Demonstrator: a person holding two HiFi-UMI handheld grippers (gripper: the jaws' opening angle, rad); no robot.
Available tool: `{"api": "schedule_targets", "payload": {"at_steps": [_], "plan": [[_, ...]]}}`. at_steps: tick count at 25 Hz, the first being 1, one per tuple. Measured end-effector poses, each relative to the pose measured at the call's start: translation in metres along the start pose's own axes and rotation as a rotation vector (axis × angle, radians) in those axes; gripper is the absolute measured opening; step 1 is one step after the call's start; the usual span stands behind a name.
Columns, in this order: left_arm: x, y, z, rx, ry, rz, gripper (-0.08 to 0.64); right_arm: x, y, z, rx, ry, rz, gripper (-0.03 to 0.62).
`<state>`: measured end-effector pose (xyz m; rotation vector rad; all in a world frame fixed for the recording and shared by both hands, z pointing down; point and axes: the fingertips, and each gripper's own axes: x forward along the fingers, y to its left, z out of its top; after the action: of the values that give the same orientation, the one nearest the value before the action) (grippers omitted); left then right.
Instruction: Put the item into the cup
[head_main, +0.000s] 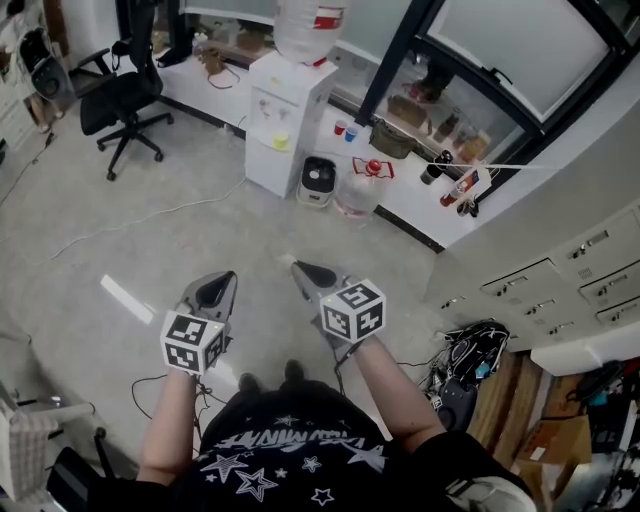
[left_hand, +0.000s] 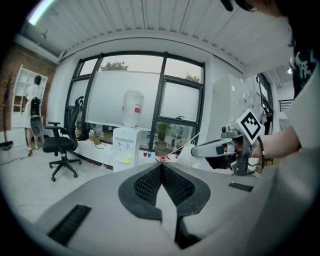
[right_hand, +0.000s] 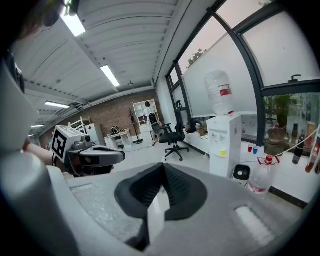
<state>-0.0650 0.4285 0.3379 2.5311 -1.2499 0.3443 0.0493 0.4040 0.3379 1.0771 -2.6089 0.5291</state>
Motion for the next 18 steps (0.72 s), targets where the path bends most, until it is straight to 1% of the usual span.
{"api": "schedule_targets", "payload": {"at_steps": [1,6,10,15,18], "plan": [[-0.002,0.000,0.001,0.007,0.001,-0.012,0.005,0.002,0.004,0.000,-0.006,0.000,0.002,0.000],[-0.008,0.008,-0.001,-0.014,-0.005,-0.041,0.005,0.018,0.023,-0.008,-0.019,0.023,0.003,0.001],[-0.014,0.020,-0.012,-0.035,0.008,-0.061,0.006,0.027,0.031,-0.020,-0.002,0.050,-0.028,0.001],[-0.012,0.032,-0.015,-0.059,0.012,-0.077,0.005,0.031,0.028,-0.030,0.046,0.068,-0.060,0.002],[-0.004,0.035,-0.016,-0.061,0.014,-0.075,0.005,0.032,0.014,-0.038,0.061,0.086,-0.070,0.002]]}}
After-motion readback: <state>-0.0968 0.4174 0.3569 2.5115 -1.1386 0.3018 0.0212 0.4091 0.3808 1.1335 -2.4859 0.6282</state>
